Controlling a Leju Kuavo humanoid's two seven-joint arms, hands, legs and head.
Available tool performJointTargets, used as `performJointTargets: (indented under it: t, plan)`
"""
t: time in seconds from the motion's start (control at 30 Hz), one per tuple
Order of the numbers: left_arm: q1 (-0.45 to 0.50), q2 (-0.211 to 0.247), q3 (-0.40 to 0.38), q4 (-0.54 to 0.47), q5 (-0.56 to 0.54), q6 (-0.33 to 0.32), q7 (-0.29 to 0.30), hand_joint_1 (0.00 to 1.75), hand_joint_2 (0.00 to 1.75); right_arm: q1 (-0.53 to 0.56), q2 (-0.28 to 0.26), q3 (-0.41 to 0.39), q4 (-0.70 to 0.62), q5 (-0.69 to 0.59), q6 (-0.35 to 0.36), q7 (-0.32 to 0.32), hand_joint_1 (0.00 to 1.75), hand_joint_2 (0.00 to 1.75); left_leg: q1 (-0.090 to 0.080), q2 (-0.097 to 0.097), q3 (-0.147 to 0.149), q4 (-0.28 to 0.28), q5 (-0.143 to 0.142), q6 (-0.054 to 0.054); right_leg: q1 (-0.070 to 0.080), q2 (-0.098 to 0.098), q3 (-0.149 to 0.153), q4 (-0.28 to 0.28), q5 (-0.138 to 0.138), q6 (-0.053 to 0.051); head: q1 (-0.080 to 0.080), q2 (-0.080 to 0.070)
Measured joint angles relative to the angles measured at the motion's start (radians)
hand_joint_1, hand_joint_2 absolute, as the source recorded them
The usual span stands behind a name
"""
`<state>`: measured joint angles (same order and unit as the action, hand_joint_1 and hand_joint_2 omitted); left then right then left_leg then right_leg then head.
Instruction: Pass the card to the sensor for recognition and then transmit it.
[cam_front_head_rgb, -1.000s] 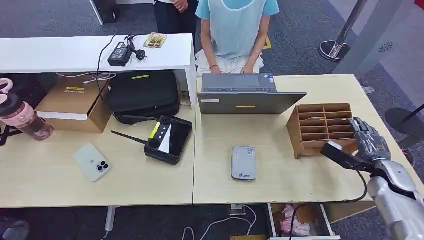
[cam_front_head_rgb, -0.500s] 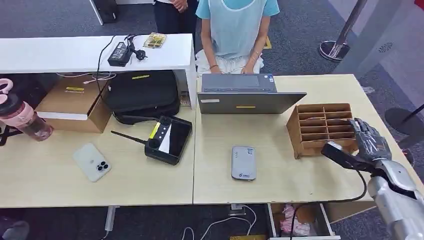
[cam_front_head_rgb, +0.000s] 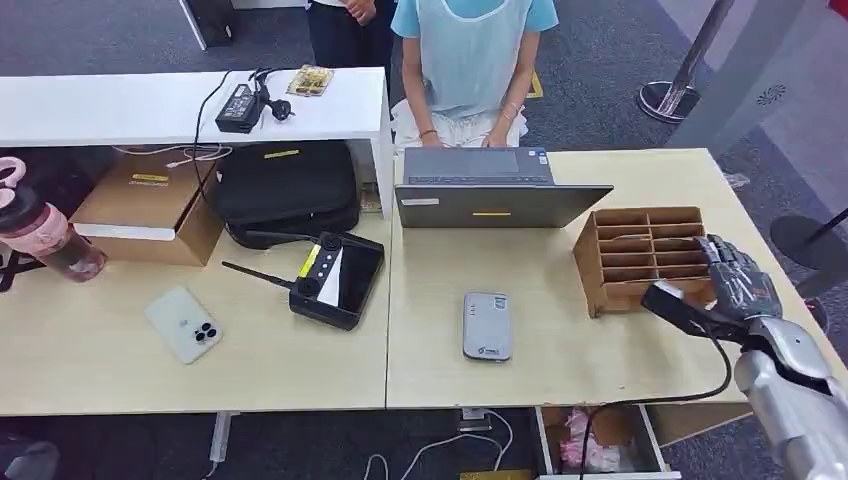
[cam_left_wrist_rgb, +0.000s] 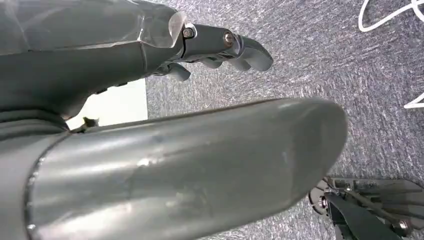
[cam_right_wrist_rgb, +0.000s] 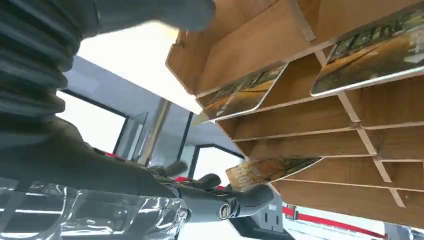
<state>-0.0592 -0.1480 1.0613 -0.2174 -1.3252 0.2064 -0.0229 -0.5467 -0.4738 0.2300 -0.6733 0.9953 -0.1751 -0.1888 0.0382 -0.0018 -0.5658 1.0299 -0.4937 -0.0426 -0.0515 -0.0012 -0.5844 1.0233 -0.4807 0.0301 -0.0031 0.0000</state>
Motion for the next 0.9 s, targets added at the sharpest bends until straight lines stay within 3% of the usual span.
performJointTargets:
  t: [0.6, 0.9]
  plan:
    - [0.000, 0.000, 0.000, 0.000, 0.010, 0.003, 0.000, 0.00, 0.00, -0.059, 0.015, 0.000, 0.006, 0.010, 0.003, 0.000, 1.38, 1.75, 0.000, 0.000, 0.002, 0.000, 0.000, 0.000, 0.000, 0.000, 0.002, 0.000, 0.000, 0.000, 0.000, 0.000]
    - [0.000, 0.000, 0.000, 0.000, 0.014, 0.004, -0.002, 0.00, 0.00, -0.069, 0.027, 0.001, 0.021, 0.011, 0.001, -0.003, 1.27, 1.75, 0.000, 0.000, 0.002, 0.000, 0.000, 0.000, 0.000, 0.000, 0.002, 0.000, 0.000, 0.000, 0.000, 0.000]
